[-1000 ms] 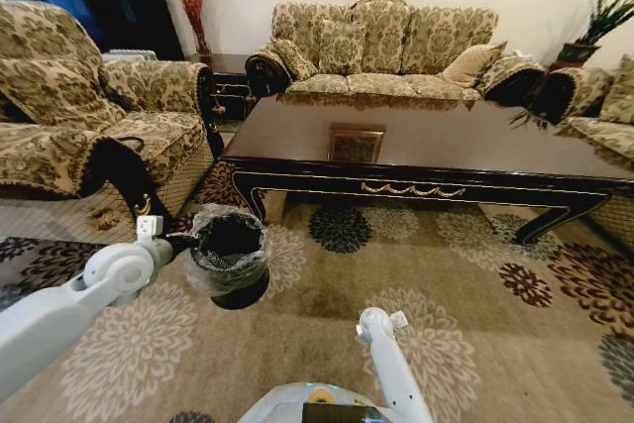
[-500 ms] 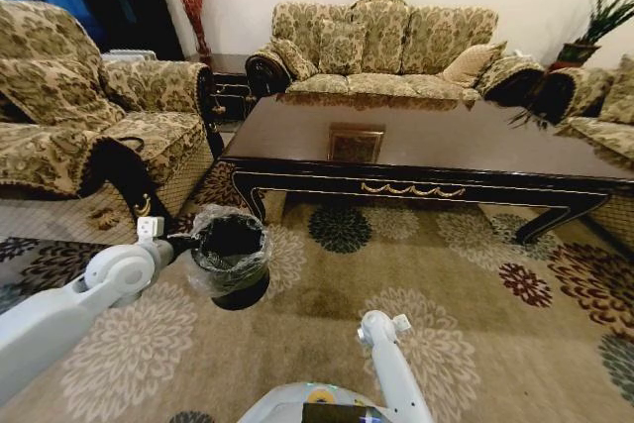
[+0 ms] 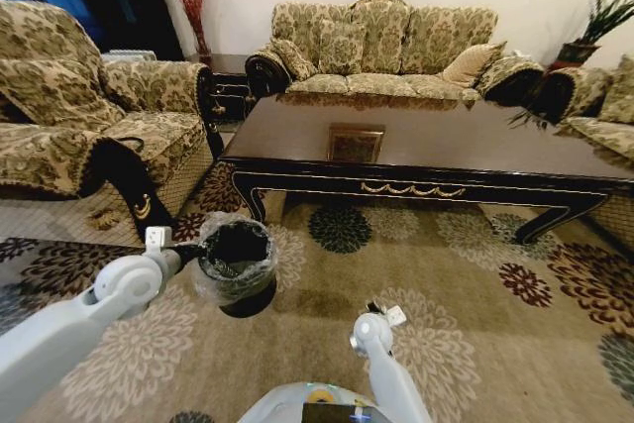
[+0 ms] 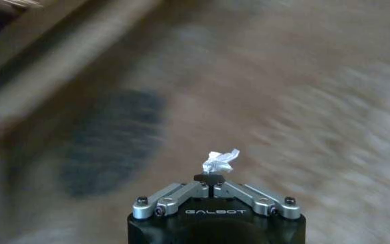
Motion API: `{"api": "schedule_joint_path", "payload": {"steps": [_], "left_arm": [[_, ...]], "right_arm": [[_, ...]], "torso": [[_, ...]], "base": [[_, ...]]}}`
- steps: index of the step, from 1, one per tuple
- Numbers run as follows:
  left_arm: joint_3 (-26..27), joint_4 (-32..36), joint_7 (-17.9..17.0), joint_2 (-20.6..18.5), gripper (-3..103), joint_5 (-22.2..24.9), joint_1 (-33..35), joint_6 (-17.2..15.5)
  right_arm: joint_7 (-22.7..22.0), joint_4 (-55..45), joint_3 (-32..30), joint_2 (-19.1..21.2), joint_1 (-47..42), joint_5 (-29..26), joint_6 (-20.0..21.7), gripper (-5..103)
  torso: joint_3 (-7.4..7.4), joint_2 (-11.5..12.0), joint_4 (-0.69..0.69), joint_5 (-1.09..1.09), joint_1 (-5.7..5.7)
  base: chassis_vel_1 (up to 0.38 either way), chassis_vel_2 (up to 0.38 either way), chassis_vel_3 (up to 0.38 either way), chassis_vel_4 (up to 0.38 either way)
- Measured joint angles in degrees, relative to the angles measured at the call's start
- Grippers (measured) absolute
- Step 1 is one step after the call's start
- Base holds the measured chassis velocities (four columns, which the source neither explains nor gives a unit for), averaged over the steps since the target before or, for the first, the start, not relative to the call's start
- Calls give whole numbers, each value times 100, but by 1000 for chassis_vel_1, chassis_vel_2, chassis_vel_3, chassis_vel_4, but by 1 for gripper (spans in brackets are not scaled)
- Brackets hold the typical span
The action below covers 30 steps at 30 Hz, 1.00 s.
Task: Move to the front of the table and pick up the trash from the floor, then place it into the trash bin.
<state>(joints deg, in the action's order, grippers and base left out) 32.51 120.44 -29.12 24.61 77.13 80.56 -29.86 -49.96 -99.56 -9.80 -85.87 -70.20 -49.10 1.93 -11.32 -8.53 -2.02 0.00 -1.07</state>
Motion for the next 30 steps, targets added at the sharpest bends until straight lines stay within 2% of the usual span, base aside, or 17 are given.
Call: {"api": "schedule_joint_path", "payload": {"steps": [3, 4, 6, 8, 9, 12, 14, 18, 22, 27, 30], "left_arm": [[-2, 21, 20, 106, 4, 15, -154, 0], [-2, 21, 20, 106, 4, 15, -154, 0], [7, 63, 63, 245, 4, 34, -262, -3], [12, 119, 84, 363, 4, 31, -281, -10], [12, 119, 84, 363, 4, 31, -281, -10], [5, 262, 100, 558, 4, -28, -297, -40], [5, 294, 104, 590, 4, -40, -304, -42], [23, 415, 195, 791, 4, -170, -316, -42], [28, 363, 204, 887, 4, -236, -324, -33], [43, 292, 242, 904, 4, -317, -326, -1], [88, 202, 268, 902, 4, -350, -344, 36]], "right_arm": [[259, -158, 753, 387, 496, 129, -151, 0], [259, -158, 753, 387, 496, 129, -151, 0], [552, -238, 1439, 765, 964, 185, -463, 0], [779, -307, 1876, 1051, 1359, 180, -703, 0], [779, -307, 1876, 1051, 1359, 180, -703, 0], [1161, -305, 2427, 1522, 2173, 117, -1134, 0], [1266, -288, 2506, 1622, 2355, 88, -1226, 0], [1825, -405, 2846, 1969, 3114, -182, -1704, 0], [2060, -631, 3090, 2029, 3376, -411, -1814, 0], [2227, -743, 3457, 2024, 3544, -444, -1871, 0], [2274, -645, 3885, 1760, 3565, -398, -1919, 0]], "torso": [[0, 0, 0, 3, 0], [0, 0, 0, 3, 0], [0, 0, 0, 2, 0], [0, 0, 0, 1, 0], [0, 0, 0, 1, 0], [-1, 0, -1, 1, -1], [-1, 0, -1, 0, -1], [-1, 0, 1, 1, -1], [-1, 0, 0, 0, -1], [-1, 0, -1, 0, -1], [-1, 0, 0, 2, -1]], "base": [[0, 0, 0, 0], [0, 0, 0, 0], [0, 0, 0, 0], [0, 0, 0, 0], [0, 0, 0, 0], [0, 0, 0, 0], [0, 0, 0, 0], [0, 0, 0, 0], [0, 0, 0, 0], [0, 0, 0, 0], [0, 0, 0, 0]]}}
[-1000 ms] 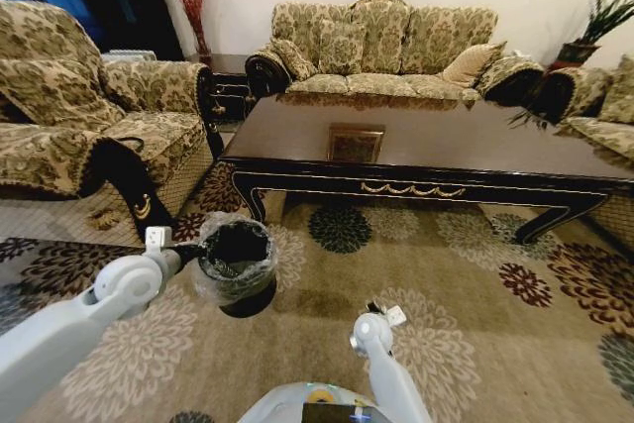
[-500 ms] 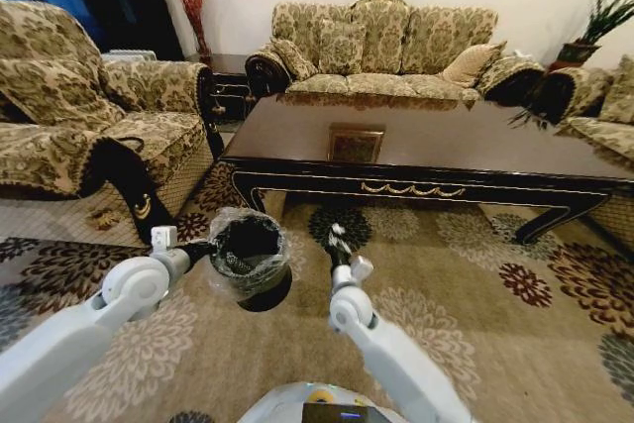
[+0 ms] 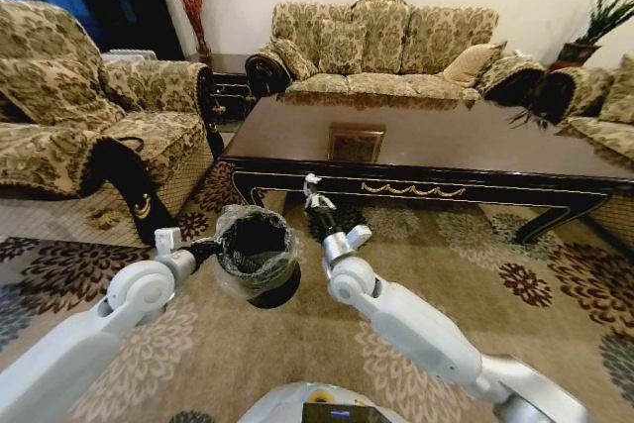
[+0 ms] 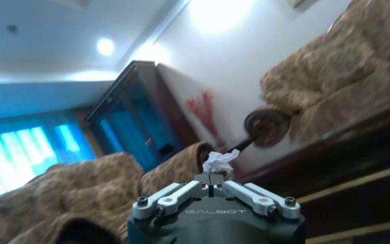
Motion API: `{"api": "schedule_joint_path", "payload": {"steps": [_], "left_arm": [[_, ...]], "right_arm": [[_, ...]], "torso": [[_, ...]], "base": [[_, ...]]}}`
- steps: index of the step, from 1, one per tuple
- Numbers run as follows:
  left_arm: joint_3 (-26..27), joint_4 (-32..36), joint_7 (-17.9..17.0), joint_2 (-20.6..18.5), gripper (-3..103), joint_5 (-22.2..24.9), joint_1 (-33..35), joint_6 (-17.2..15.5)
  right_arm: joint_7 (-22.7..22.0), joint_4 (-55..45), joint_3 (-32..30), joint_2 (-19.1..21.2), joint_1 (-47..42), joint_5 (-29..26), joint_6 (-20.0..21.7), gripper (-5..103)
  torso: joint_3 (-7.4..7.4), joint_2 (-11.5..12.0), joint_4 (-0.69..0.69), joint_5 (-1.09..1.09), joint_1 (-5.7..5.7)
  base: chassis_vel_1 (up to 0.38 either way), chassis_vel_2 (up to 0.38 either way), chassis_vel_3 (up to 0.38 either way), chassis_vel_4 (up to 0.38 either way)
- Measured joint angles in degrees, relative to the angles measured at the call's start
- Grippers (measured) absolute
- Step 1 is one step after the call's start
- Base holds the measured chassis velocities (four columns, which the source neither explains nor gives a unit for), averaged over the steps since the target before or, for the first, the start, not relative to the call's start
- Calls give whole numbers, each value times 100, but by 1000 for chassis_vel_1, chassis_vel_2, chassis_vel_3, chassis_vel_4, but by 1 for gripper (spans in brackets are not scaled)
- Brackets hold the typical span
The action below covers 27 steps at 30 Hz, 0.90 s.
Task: Move to the front of the table and pick up the trash from the floor, then place it into the trash bin.
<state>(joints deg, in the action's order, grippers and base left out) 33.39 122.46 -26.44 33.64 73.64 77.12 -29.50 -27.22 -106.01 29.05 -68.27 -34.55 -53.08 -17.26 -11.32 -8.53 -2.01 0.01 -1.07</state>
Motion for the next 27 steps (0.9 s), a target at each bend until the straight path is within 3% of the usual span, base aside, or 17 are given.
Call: {"api": "schedule_joint_path", "payload": {"steps": [13, 20, 22, 24, 27], "left_arm": [[21, -236, 89, 89, 4, -13, -133, 69], [36, -287, 116, 115, 4, 8, -173, 101], [47, -332, 135, 128, 4, -13, -157, 105], [56, -342, 146, 130, 4, -17, -153, 108], [83, -358, 160, 137, 4, -24, -109, 121]], "right_arm": [[319, 416, 759, -367, 89, 38, -162, -3], [346, 558, 855, -399, 70, 79, -163, 18], [346, 614, 807, -380, -25, 182, -166, 34], [341, 617, 788, -371, -64, 208, -168, 34], [202, 599, 691, -335, -205, 333, -136, 51]], "torso": [[0, 0, 1, -2, 0], [1, 0, 0, -1, 0], [1, 0, -1, -1, 0], [1, 0, -1, -1, 0], [1, 0, 1, 0, 0]], "base": [[0, 0, 0, 0], [0, 0, 0, 0], [0, 0, 0, 0], [0, 0, 0, 0], [0, 0, 0, 0]]}}
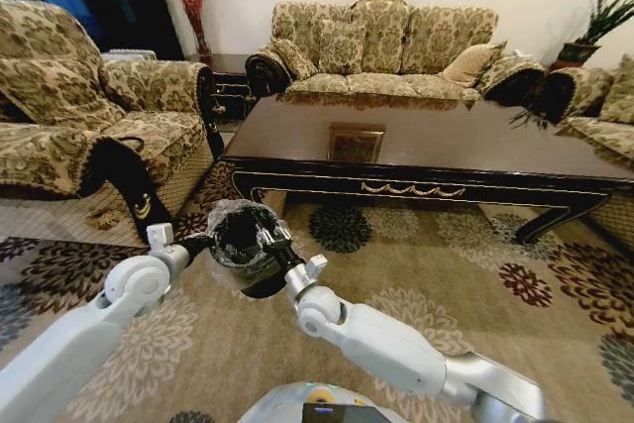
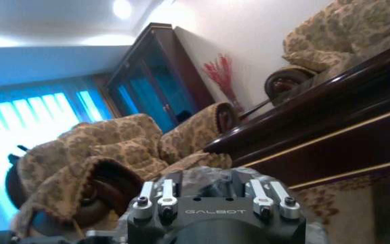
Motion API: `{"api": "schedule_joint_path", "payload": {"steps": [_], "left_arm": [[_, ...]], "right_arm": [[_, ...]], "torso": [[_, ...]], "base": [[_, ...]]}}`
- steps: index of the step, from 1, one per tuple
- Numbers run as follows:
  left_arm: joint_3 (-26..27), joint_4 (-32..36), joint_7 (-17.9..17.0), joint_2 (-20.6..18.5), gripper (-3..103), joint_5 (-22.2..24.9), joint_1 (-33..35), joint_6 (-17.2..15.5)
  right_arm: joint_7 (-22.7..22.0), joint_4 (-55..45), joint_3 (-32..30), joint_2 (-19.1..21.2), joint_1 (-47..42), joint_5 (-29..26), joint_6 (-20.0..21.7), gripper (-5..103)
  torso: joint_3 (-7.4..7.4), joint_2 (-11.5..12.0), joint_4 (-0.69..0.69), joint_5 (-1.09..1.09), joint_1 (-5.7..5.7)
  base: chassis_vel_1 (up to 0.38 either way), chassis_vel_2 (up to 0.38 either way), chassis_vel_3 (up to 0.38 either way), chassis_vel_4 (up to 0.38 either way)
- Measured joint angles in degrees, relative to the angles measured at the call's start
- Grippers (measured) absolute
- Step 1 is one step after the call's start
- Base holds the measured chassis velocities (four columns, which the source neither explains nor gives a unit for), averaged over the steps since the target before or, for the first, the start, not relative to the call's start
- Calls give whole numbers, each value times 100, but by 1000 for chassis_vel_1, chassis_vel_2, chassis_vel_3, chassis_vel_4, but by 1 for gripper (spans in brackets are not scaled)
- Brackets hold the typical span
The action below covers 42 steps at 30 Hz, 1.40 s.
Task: Move to the front of the table and pick up the trash from the floor, then place it into the trash bin.
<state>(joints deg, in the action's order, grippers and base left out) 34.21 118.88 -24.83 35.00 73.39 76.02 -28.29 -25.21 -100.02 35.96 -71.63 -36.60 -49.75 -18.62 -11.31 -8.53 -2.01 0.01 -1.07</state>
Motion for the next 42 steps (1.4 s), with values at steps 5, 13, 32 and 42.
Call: {"api": "schedule_joint_path", "payload": {"steps": [5, 13, 32, 42], "left_arm": [[-31, 105, -96, 46, 4, -43, 323, 14], [-362, -61, -53, 322, 4, -697, 1034, 551], [-1582, -825, -11, 896, 4, -1764, 946, 1091], [-1692, -494, -434, 546, 28, -1635, 1006, 1214]], "right_arm": [[-403, -14, -414, 18, -116, 94, 218, 67], [-486, 118, -1601, 180, -288, 66, 201, 97], [-716, 172, -2424, 503, -807, 167, 213, 100], [-929, 235, -2395, 623, -912, 361, 125, 100]], "torso": [[0, 0, 0, 0, 0], [0, 0, -2, -3, 0], [0, 0, -2, 1, 0], [0, 0, -2, 1, 0]], "base": [[0, 0, 0, 0], [0, 0, 0, 0], [0, 0, 0, 0], [0, 0, 0, 0]]}}
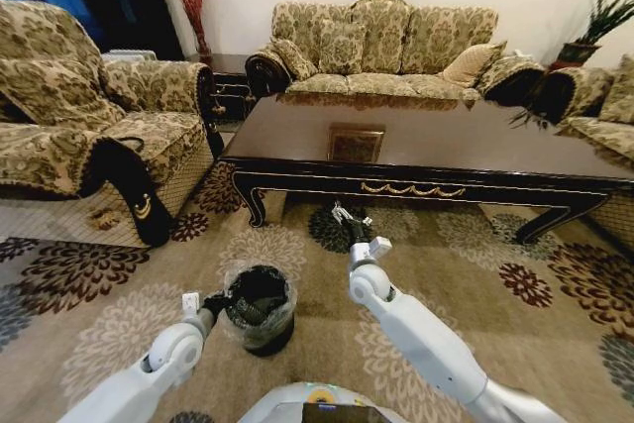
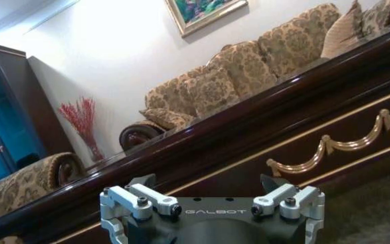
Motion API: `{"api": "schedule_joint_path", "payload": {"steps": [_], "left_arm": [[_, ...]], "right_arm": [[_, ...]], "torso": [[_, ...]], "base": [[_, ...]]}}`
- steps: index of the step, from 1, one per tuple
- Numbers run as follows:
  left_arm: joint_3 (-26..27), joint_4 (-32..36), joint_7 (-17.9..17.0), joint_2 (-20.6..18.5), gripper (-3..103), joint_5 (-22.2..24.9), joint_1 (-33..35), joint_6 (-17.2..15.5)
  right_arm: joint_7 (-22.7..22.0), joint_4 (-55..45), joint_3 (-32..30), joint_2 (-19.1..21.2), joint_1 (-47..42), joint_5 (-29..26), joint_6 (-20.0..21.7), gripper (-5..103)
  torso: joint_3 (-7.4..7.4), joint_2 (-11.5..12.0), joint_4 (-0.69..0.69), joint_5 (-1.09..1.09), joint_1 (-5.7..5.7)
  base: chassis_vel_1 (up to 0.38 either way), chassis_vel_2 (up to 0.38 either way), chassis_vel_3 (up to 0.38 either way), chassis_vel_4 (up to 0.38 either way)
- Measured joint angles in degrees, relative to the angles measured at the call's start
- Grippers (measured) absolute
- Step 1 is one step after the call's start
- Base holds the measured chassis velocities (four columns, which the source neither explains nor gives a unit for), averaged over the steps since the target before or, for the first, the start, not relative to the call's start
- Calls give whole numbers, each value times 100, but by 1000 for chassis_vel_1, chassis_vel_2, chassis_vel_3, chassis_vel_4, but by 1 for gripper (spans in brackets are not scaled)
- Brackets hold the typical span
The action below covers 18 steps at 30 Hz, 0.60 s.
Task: Move to the front of the table and pick up the trash from the floor, then place it into the trash bin.
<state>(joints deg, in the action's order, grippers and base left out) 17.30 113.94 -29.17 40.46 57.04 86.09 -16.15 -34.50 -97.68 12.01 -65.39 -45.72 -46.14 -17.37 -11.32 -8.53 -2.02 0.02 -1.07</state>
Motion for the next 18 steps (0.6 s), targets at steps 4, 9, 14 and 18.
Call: {"api": "schedule_joint_path", "payload": {"steps": [4, 9, 14, 18], "left_arm": [[-15, 281, -183, -320, 38, 128, 112, 87], [445, 1080, -479, -704, 60, 406, 439, 223], [899, 1954, -1145, -847, 77, 774, 534, 239], [1112, 2198, -1309, -843, 93, 859, 431, 215]], "right_arm": [[-14, 3, -116, 53, -84, 33, -51, 100], [-21, -44, -292, 222, -230, 36, -63, 100], [-17, -171, -430, 365, -422, 65, -44, 100], [-11, -237, -519, 443, -544, 167, -36, 100]], "torso": [[0, 0, 1, -3, 0], [0, 0, 0, -1, 0], [0, 0, 2, 1, 0], [0, 0, 0, -1, 0]], "base": [[0, 0, 0, 0], [0, 0, 0, 0], [0, 0, 0, 0], [0, 0, 0, 0]]}}
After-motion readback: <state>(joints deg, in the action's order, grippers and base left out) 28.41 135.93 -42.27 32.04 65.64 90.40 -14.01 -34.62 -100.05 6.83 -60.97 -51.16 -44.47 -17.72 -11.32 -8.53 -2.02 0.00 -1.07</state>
